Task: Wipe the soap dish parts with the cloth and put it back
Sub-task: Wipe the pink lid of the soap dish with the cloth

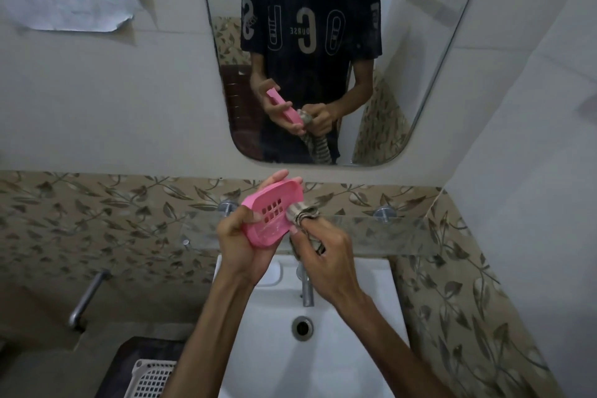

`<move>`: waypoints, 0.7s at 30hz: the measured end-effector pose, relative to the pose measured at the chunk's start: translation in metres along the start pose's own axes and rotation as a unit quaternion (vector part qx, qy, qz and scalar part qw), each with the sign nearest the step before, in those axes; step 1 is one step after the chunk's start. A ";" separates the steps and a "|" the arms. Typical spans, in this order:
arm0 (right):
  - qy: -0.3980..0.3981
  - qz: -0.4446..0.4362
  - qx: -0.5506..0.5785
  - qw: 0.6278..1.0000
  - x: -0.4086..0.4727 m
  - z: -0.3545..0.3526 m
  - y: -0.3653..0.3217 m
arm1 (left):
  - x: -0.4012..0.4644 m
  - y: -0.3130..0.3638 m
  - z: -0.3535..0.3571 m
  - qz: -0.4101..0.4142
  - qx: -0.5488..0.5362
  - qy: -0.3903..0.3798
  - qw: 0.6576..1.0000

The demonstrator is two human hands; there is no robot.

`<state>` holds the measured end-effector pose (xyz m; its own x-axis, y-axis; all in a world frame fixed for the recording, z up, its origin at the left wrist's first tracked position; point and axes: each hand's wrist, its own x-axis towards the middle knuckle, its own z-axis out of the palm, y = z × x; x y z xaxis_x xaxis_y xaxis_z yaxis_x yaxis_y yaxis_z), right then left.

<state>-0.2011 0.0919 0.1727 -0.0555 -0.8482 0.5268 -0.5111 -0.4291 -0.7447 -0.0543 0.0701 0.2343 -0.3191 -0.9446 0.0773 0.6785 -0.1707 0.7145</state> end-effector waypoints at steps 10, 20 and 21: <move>0.008 -0.001 -0.039 0.999 0.003 -0.002 0.000 | -0.005 -0.007 0.000 0.008 -0.019 0.022 1.000; 0.039 0.027 -0.046 0.998 0.013 -0.004 -0.005 | -0.003 -0.004 0.007 0.026 -0.017 0.020 0.999; 0.028 0.020 -0.029 0.999 0.011 -0.002 -0.009 | -0.002 -0.004 0.008 0.029 -0.019 0.023 0.999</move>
<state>-0.1991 0.0870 0.1860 -0.1243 -0.8451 0.5199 -0.5555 -0.3749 -0.7422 -0.0615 0.0748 0.2367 -0.2489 -0.9648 0.0847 0.7198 -0.1258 0.6827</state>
